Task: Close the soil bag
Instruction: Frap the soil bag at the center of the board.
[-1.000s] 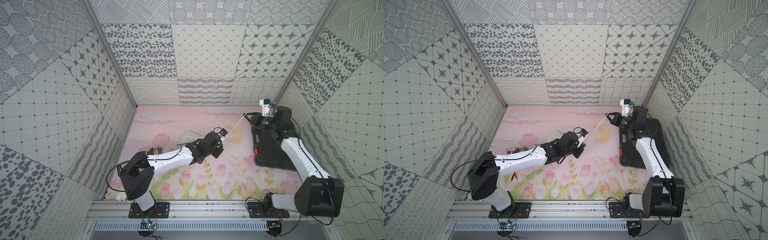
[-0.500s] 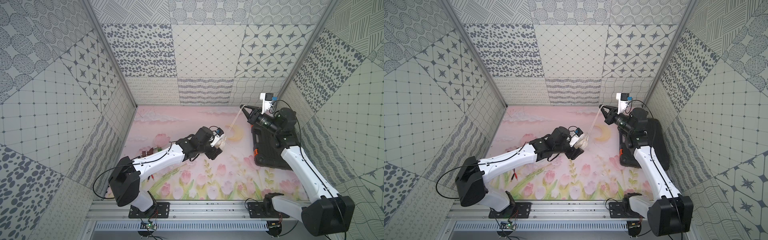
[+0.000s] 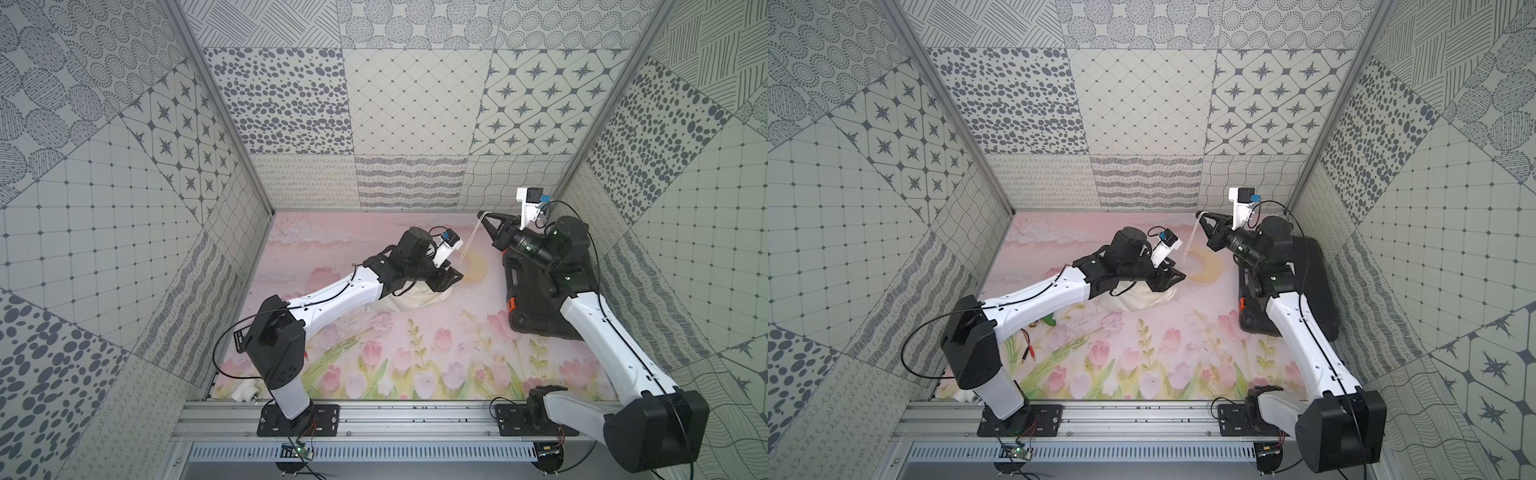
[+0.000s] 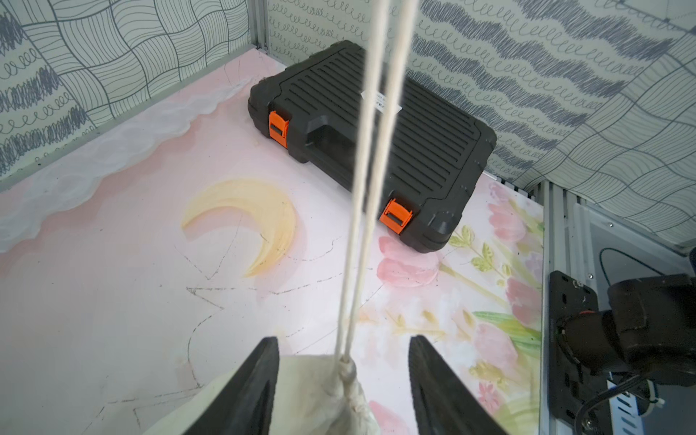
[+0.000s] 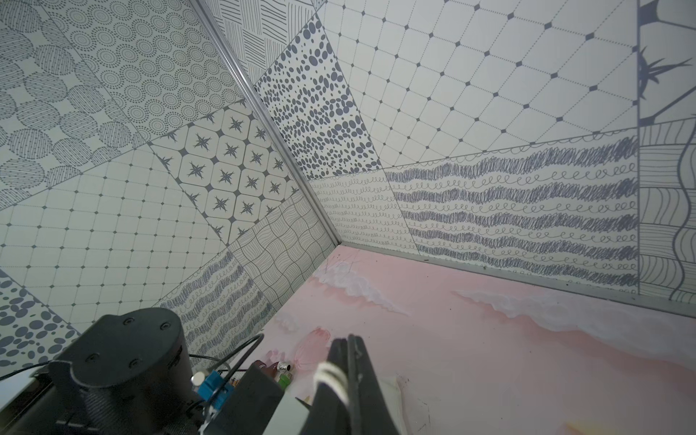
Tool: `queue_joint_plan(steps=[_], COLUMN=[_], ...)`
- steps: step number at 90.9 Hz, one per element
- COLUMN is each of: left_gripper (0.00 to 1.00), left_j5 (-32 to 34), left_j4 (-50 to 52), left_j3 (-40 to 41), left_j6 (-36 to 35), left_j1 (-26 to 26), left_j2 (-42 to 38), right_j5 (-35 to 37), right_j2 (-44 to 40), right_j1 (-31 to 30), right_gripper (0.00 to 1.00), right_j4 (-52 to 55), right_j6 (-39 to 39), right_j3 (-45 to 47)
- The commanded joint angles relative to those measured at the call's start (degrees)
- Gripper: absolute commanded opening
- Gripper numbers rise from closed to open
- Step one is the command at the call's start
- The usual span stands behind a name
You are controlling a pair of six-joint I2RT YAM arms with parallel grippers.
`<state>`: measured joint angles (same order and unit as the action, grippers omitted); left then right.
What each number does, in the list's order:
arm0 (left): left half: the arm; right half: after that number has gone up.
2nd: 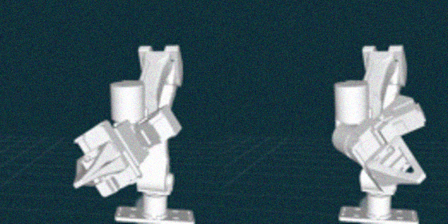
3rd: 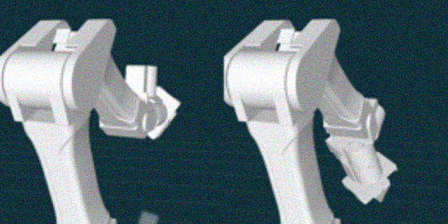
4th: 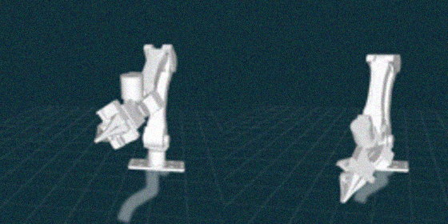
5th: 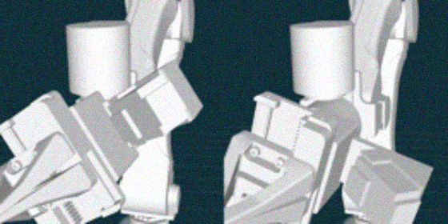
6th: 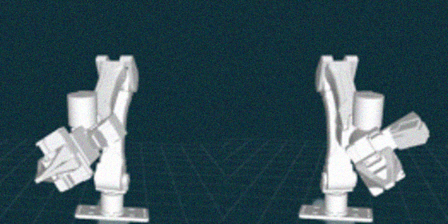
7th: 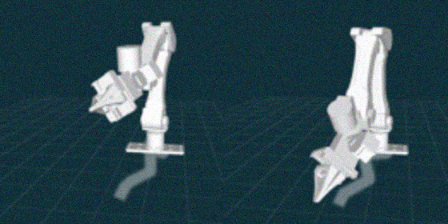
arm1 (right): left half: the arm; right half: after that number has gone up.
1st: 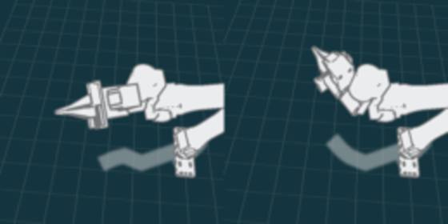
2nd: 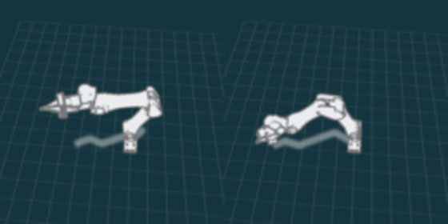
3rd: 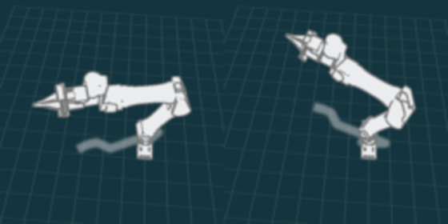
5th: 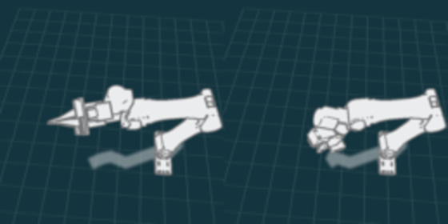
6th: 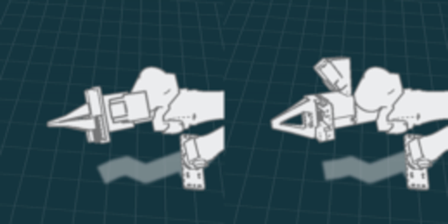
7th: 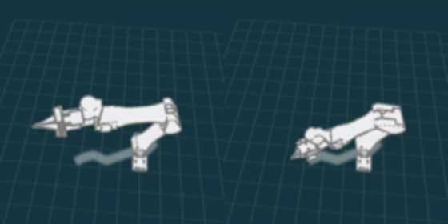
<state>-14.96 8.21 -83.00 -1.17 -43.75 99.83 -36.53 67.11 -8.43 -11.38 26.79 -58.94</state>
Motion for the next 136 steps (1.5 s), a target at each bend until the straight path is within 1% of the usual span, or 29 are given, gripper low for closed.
queue_joint_plan(steps=[1,12,19,27,30,35,44,53,59,66,74,87,103,120,127,136], left_gripper=[0.51,0.43,0.43,0.42,0.38,0.29,0.17,0.11,0.11,0.11,0.09,0.10,0.10,0.11,0.12,0.16], left_j5=[-7.49,-9.05,-11.06,-13.83,-14.48,-15.25,-16.09,-14.80,-14.65,-13.98,-10.57,-2.36,4.31,6.20,7.43,8.35], left_j4=[-4.19,-3.08,-1.03,-0.83,-1.22,-2.03,-3.09,-2.77,-1.62,2.89,8.86,14.38,20.05,23.53,25.19,27.62], left_j3=[-4.53,-7.61,-8.75,-7.79,-7.04,-5.56,-3.13,-0.52,1.20,2.07,2.90,6.75,9.59,12.26,13.21,13.65], left_j6=[0.55,0.21,-0.38,-0.22,0.03,0.55,1.25,0.92,0.05,-1.97,-4.71,-7.09,-6.88,-5.59,-5.14,-4.74], left_j1=[1.12,1.90,1.91,1.91,1.91,1.83,1.74,1.44,1.02,0.30,-0.90,-4.27,-7.49,-7.71,-7.67,-7.69], left_j2=[3.40,5.71,7.23,8.18,8.39,8.51,8.72,8.39,8.39,9.21,10.15,10.44,12.60,12.02,11.52,11.31], right_j5=[0.60,0.76,1.00,1.48,1.64,2.21,2.48,3.15,3.67,3.66,3.41,3.60,4.33,3.41,2.82,2.61], right_j2=[-0.56,-0.64,-0.78,-0.93,-0.86,-0.59,-0.19,0.03,0.24,0.69,1.37,2.56,5.08,7.01,7.71,8.35], right_j1=[-0.44,-0.55,-0.54,-0.54,-0.54,-0.54,-0.54,-0.41,-0.16,0.79,2.11,4.89,7.75,11.70,12.58,13.24], right_gripper=[0.00,0.00,0.00,0.00,0.00,0.00,0.00,0.00,0.00,0.00,0.00,0.00,0.00,0.00,0.00,0.00], right_j4=[-2.40,-2.28,-1.95,-1.41,-1.29,-1.08,-1.15,-0.72,-0.09,0.03,0.21,0.17,-1.45,-6.53,-6.40,-6.21], right_j6=[-1.10,-1.25,-1.58,-2.04,-2.15,-2.15,-2.17,-2.69,-3.09,-2.86,-2.22,-0.65,1.83,7.43,7.80,8.00], right_j3=[0.71,1.14,1.09,0.58,0.31,-0.04,-0.74,-1.68,-2.86,-4.38,-6.43,-9.55,-12.36,-13.12,-14.07,-15.06])
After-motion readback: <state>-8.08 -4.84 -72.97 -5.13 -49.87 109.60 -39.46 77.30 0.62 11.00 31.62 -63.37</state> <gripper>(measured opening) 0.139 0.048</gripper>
